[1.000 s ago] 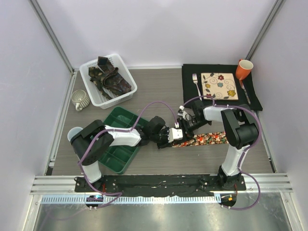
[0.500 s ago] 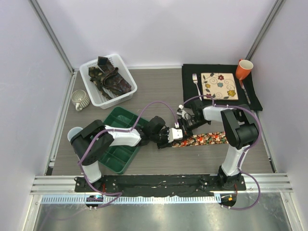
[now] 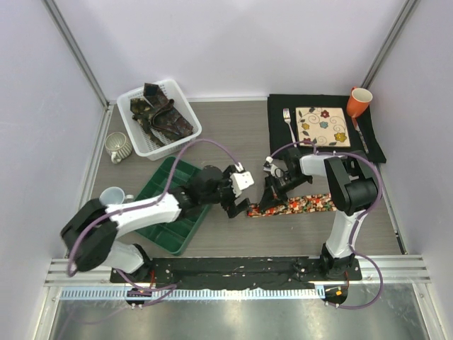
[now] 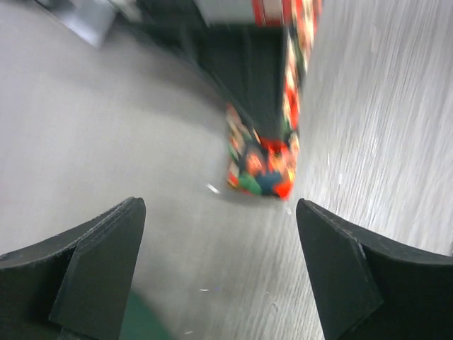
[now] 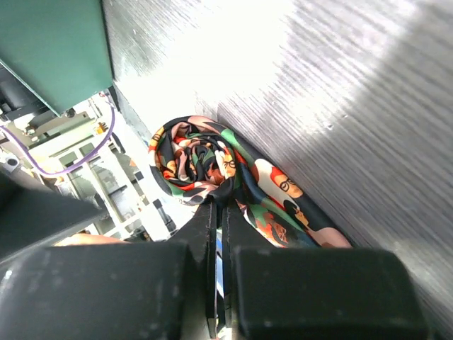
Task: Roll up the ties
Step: Roll the tie at the center of the board.
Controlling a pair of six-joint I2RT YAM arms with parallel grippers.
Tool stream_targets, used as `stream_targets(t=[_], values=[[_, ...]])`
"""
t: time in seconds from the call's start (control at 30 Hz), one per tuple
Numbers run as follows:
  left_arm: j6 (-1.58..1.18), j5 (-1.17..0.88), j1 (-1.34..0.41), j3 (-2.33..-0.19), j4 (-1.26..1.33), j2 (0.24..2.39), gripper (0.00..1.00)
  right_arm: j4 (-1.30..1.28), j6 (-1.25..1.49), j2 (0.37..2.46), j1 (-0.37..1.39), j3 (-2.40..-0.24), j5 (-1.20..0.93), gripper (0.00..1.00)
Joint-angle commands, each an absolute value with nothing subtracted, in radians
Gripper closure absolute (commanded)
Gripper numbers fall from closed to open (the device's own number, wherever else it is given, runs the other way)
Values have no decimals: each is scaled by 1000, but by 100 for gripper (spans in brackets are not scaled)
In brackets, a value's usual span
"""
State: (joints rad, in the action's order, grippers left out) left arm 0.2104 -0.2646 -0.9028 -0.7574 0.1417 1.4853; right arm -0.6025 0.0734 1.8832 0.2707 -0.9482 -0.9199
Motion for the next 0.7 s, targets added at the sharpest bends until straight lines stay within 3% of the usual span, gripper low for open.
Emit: stream_targets(t=[0.0,0.3,0.67], values=[[133,-167,-899,-721,238,1269,1,-627,20,1933,275,-968,-755,99],[276,-313,-894,-667,234,1272,2,-676,26,1967,272,-1000,-641,99],[281,-452,-894,-591,707,1596,7,-732,25,2026,273,-1048,-520,99]])
